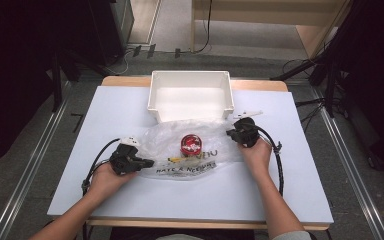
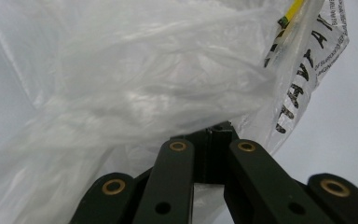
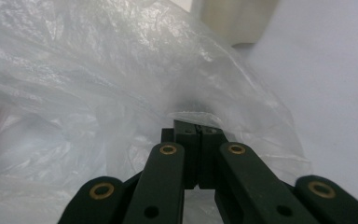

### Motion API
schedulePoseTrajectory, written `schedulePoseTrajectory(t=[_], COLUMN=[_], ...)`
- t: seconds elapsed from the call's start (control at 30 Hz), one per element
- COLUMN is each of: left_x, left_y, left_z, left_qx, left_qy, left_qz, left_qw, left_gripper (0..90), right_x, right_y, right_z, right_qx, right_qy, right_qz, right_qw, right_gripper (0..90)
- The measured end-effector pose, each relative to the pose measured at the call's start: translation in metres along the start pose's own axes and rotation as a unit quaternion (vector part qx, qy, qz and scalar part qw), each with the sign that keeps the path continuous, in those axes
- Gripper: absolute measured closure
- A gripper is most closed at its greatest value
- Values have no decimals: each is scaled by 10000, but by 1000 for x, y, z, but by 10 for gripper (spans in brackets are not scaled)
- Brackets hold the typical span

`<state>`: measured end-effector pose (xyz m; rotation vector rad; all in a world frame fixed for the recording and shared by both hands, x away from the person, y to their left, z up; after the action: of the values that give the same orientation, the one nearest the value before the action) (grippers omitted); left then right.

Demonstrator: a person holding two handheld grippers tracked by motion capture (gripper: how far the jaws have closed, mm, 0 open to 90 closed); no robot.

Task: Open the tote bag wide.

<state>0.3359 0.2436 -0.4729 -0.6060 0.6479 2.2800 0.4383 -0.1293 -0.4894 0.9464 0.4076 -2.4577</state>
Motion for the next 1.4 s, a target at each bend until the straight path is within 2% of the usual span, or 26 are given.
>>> schedulePoseTrajectory(t=[0.17, 0.37, 0.53, 0.57, 0.73, 0.83, 0.97, 1.03, 1.1, 1.13, 1.23, 1.27, 1.37, 1.4], left_x=[3, 7, 3, 1, -6, -15, -25, -28, -38, -38, -54, -54, -72, -72], left_y=[0, -1, 1, 3, 14, 21, 25, 26, 27, 27, 29, 29, 29, 29], left_z=[3, 7, 10, 11, 21, 32, 42, 44, 44, 44, 45, 45, 45, 45], left_qx=[6, 19, 62, 99, 184, 196, 261, 277, 305, 305, 384, 384, 401, 401], left_qy=[-49, -78, 2, 56, 226, 363, 447, 405, 368, 368, 364, 364, 395, 395], left_qz=[-32, 25, -40, -42, -195, -274, -280, -301, -340, -340, -363, -363, -425, -425], left_qw=[10000, 10000, 10000, 9999, 9994, 9988, 9983, 9983, 9983, 9983, 9979, 9979, 9975, 9975], left_gripper=[900, 900, 900, 900, 900, 900, 900, 900, 900, 900, 900, 900, 900, 900], right_x=[3, 5, 2, 0, -5, -6, -8, -8, -10, -10, -11, -11, -12, -11], right_y=[9, 11, 6, 1, -6, -12, -19, -21, -28, -30, -38, -38, -47, -49], right_z=[4, 5, 7, 10, 18, 28, 37, 39, 44, 46, 51, 51, 57, 57], right_qx=[105, 139, 176, 116, 19, -54, -175, -200, -318, -331, -440, -440, -588, -630], right_qy=[19, 10, -101, -20, 93, 148, 241, 245, 297, 303, 348, 348, 360, 339], right_qz=[-119, -166, -198, -110, -67, 35, 98, 88, 172, 193, 258, 258, 329, 340], right_qw=[9999, 9998, 9996, 9999, 9999, 9999, 9995, 9995, 9989, 9988, 9981, 9981, 9971, 9969], right_gripper=[900, 900, 900, 900, 900, 900, 900, 900, 900, 900, 900, 900, 900, 900])
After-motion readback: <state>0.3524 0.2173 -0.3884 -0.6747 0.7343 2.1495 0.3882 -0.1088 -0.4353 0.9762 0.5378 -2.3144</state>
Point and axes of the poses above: each handheld gripper's, and its own axes: z roughly backward along the jaws, x roughly out of its underside, y roughly to its right, the point moved 2 cm from there along -z, roughly forward along the jaws, and after that the axes turned 1 degree about x, right-handed, at the moved point
